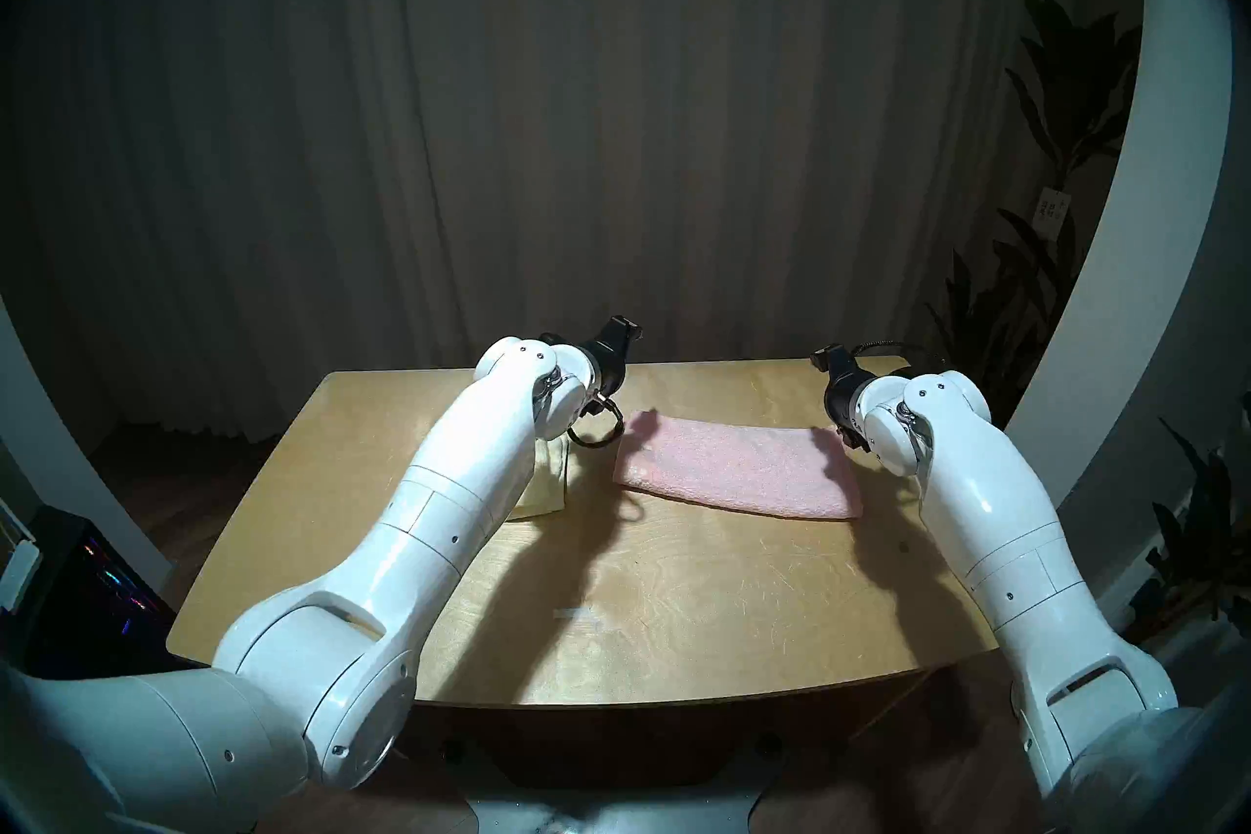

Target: Fold each towel twice and stack them on table

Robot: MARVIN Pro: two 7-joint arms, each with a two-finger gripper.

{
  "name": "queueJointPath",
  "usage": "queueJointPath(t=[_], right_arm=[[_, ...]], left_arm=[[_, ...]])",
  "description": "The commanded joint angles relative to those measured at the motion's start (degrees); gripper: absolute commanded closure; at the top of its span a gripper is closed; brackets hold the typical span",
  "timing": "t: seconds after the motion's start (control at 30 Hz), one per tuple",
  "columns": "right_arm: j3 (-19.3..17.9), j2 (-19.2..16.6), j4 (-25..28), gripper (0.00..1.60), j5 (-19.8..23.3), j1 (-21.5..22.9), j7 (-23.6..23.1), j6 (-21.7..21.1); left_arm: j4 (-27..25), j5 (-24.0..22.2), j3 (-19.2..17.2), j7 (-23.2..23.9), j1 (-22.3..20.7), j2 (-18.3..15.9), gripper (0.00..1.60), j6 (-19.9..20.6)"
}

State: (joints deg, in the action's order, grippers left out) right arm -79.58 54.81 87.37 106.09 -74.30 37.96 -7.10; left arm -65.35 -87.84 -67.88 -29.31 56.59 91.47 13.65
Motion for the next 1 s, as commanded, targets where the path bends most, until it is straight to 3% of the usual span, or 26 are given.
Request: queueJointPath(t=[0.0, 0.3, 0.97], right_arm=[[-2.3, -2.5, 5.5, 0.00, 1.0, -4.6, -1.5, -0.5], [-6.5, -5.0, 9.9, 0.00, 2.6, -10.0, -3.1, -0.7], [-12.1, -4.6, 18.4, 0.00, 7.2, -26.1, -5.4, 0.1]], left_arm=[[-6.7, 0.5, -1.5, 3.1, 3.4, -4.5, 0.00, -0.1], [-10.5, -0.1, -6.1, 4.7, 6.7, -9.1, 0.00, -0.9], [-17.2, -0.4, -12.0, 9.7, 13.3, -14.7, 0.00, -1.8]])
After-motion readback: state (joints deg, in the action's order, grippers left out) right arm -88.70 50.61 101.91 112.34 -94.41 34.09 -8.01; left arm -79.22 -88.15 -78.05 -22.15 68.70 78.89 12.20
